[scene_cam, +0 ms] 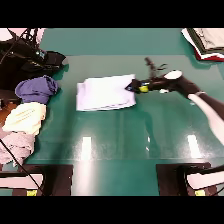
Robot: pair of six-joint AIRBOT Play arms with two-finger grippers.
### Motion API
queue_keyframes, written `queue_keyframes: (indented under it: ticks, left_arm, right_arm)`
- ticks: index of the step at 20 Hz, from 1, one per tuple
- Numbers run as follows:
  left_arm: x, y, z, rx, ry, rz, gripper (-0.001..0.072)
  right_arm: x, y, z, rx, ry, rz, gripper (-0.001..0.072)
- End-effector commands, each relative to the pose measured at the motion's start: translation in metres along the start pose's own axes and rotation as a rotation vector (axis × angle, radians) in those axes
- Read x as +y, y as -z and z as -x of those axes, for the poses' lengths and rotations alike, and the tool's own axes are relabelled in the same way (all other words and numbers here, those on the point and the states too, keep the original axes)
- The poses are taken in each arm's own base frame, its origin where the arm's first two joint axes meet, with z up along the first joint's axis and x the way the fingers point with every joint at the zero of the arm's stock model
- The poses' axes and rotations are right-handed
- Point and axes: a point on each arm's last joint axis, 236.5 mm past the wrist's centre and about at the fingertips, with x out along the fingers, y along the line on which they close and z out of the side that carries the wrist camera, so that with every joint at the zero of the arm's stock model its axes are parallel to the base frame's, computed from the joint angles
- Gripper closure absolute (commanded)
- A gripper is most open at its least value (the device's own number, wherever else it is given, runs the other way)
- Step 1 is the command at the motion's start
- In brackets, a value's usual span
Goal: Fold the shirts.
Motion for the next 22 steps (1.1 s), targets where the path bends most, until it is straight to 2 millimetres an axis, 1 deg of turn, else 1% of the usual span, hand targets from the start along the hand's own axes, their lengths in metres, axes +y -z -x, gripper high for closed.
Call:
queue_keyframes:
  ticks: [1, 2, 4, 6, 8, 10, 12, 13, 15, 17, 18, 19, 20, 21, 22]
  left_arm:
    - [0.0, -0.003, 0.0, -0.011, 0.002, 0.001, 0.0683]
    - [0.0, -0.004, 0.0, -0.018, 0.002, 0.003, 0.0683]
    - [-0.003, -0.005, 0.0, -0.023, 0.005, -0.001, 0.0683]
    - [-0.009, -0.006, -0.002, -0.026, 0.011, -0.011, 0.0683]
    - [-0.018, -0.009, -0.004, -0.035, 0.02, -0.028, 0.0683]
    - [-0.029, -0.009, -0.007, -0.034, 0.031, -0.047, 0.0683]
    - [-0.036, -0.008, -0.009, -0.029, 0.039, -0.061, 0.0683]
    - [-0.037, -0.008, -0.009, -0.028, 0.04, -0.062, 0.0683]
    - [-0.037, -0.007, -0.009, -0.024, 0.041, -0.062, 0.0683]
    - [-0.037, -0.004, -0.009, -0.011, 0.042, -0.063, 0.0683]
    - [-0.038, -0.002, -0.009, -0.006, 0.043, -0.063, 0.0683]
    - [-0.037, -0.001, -0.009, -0.002, 0.043, -0.064, 0.0683]
    - [-0.037, -0.001, -0.009, -0.002, 0.04, -0.064, 0.0683]
    - [-0.037, -0.002, -0.009, -0.002, 0.039, -0.065, 0.0682]
    - [-0.037, -0.002, -0.009, -0.002, 0.039, -0.065, 0.0683]
  right_arm:
    - [-0.051, -0.014, 0.103, -0.172, 0.172, -0.005, 0.0692]
    - [-0.073, -0.018, 0.144, -0.248, 0.232, -0.038, 0.0692]
    - [-0.116, -0.016, 0.225, -0.404, 0.365, -0.107, 0.0692]
    - [-0.157, -0.003, 0.3, -0.557, 0.491, -0.204, 0.0692]
    - [-0.193, 0.022, 0.361, -0.673, 0.602, -0.312, 0.0692]
    - [-0.221, 0.049, 0.403, -0.753, 0.676, -0.417, 0.0692]
    - [-0.242, 0.074, 0.426, -0.765, 0.732, -0.493, 0.0692]
    - [-0.25, 0.082, 0.43, -0.763, 0.741, -0.521, 0.0692]
    - [-0.262, 0.092, 0.427, -0.734, 0.739, -0.561, 0.0692]
    - [-0.269, 0.097, 0.422, -0.685, 0.734, -0.579, 0.069]
    - [-0.272, 0.103, 0.423, -0.64, 0.749, -0.595, 0.0689]
    - [-0.275, 0.114, 0.426, -0.571, 0.781, -0.611, 0.0688]
    - [-0.278, 0.13, 0.434, -0.472, 0.841, -0.615, 0.0682]
    - [-0.28, 0.149, 0.446, -0.368, 0.915, -0.611, 0.0594]
    - [-0.281, 0.165, 0.461, -0.289, 0.989, -0.622, 0.0379]
